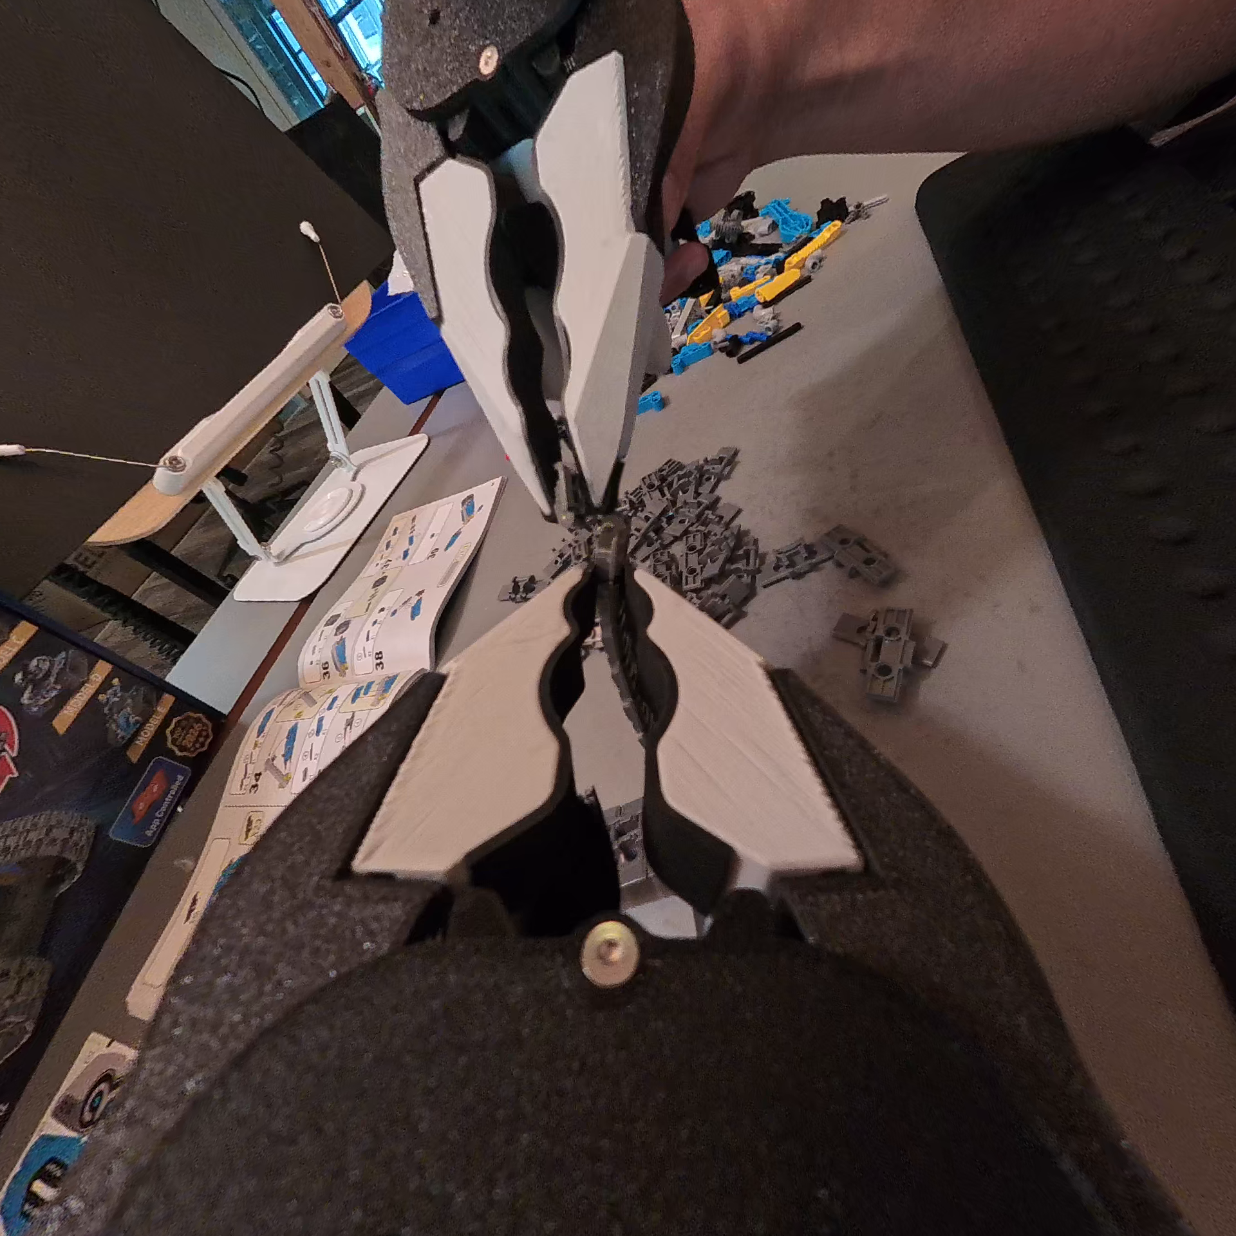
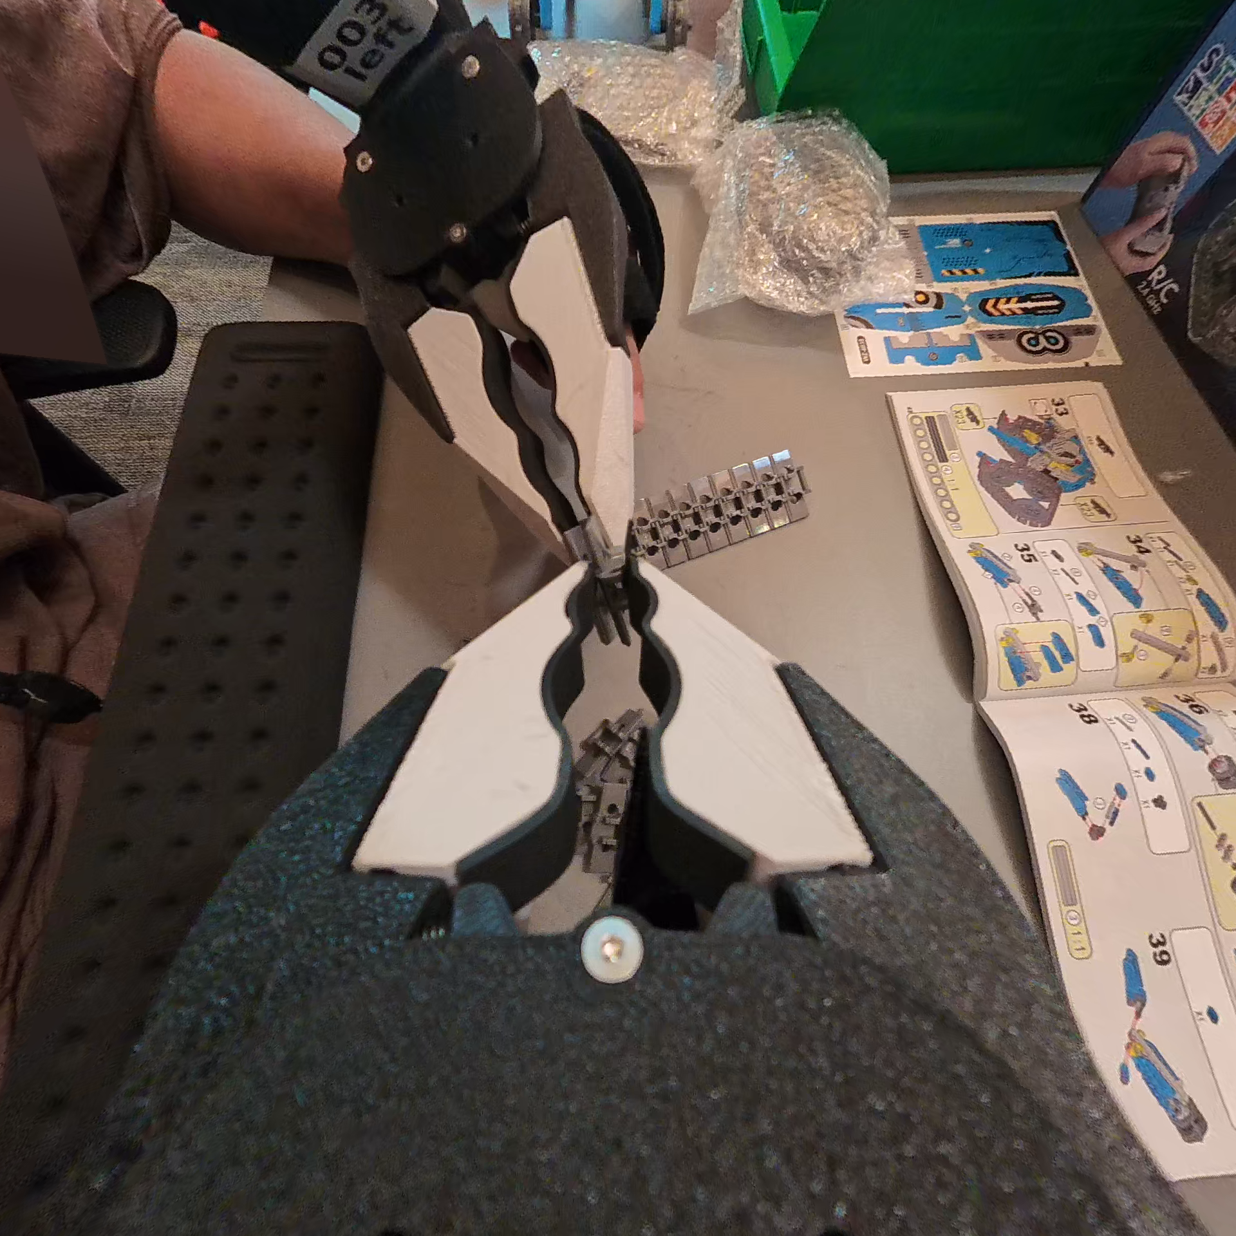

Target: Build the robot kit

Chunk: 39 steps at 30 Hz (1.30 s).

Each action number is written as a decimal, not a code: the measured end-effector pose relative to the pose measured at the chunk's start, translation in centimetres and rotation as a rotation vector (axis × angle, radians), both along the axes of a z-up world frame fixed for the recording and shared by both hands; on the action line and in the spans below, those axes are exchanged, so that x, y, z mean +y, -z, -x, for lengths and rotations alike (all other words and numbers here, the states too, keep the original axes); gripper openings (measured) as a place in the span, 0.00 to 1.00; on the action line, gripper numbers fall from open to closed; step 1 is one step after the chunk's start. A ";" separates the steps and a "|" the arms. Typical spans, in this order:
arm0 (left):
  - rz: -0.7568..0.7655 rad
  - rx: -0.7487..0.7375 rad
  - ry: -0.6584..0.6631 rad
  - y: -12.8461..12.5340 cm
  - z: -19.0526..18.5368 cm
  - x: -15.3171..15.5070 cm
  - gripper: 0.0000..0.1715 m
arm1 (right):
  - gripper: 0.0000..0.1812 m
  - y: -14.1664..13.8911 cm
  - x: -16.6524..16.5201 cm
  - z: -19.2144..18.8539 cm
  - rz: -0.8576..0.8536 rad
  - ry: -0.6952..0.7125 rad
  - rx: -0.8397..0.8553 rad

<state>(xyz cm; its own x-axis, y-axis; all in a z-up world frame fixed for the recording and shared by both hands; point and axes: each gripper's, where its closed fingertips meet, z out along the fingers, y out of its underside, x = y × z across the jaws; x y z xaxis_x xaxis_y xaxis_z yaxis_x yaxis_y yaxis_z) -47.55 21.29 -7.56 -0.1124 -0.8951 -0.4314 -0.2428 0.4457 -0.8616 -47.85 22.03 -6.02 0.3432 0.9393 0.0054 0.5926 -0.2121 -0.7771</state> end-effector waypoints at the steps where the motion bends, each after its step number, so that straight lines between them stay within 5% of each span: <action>1: -0.001 0.003 -0.002 0.0 0.0 0.0 0.04 | 0.05 0.1 -0.1 0.1 0.008 -0.004 0.000; 18: 0.056 0.000 -0.005 0.0 0.0 0.3 0.04 | 0.10 1.3 -0.5 0.6 -0.080 -0.045 -0.130; 28: 0.125 -0.019 0.013 -0.4 0.1 0.4 0.04 | 0.04 -0.7 0.2 0.2 0.046 0.012 0.057; 39: 0.085 -0.013 0.028 -0.1 0.0 0.0 0.04 | 0.06 -0.1 -0.3 0.4 0.093 -0.047 0.042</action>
<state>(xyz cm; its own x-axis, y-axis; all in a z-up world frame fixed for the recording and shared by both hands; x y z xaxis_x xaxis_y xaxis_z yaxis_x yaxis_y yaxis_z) -47.58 21.28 -7.44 -0.1330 -0.9251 -0.3556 -0.2199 0.3774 -0.8996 -48.29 21.78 -5.95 0.2970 0.9500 -0.0963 0.5706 -0.2574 -0.7799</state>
